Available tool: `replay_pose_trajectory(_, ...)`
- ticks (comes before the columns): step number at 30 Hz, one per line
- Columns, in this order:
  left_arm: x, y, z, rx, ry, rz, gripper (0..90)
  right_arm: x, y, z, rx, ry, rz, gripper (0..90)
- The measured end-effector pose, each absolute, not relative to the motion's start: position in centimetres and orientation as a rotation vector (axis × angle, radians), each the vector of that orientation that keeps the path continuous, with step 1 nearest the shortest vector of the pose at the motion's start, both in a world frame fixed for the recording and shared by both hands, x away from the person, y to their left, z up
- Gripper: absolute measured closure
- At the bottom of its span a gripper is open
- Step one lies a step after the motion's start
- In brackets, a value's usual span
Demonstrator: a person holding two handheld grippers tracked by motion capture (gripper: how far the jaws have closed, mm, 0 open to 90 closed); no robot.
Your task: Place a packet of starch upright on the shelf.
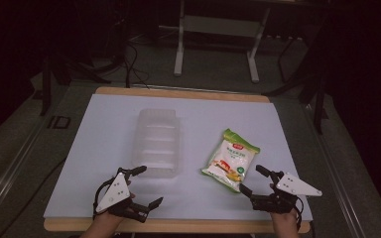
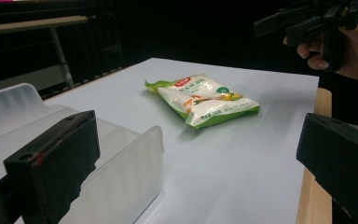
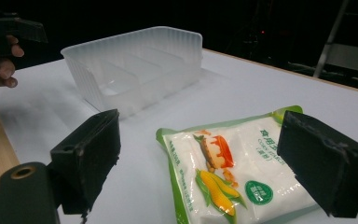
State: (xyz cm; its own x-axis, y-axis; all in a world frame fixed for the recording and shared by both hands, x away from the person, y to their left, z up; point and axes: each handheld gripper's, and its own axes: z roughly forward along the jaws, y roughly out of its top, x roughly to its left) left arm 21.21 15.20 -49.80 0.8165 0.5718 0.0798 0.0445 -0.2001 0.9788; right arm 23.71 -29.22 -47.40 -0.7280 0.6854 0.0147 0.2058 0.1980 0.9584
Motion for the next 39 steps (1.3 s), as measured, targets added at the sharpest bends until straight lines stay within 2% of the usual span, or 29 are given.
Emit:
replay_pose_trajectory(18, 21.1, 15.2, -49.8, 1.724, 0.480, 0.520, 0.0, 23.5, -28.8, -47.1, 0.805, 2.076, 1.514, 13.1)
replay_pose_trajectory(39, 21.3, 15.3, -49.8, 1.713, 0.490, 0.517, 0.0, 22.7, -24.9, -42.7, 0.582, 2.170, 1.541, 12.6)
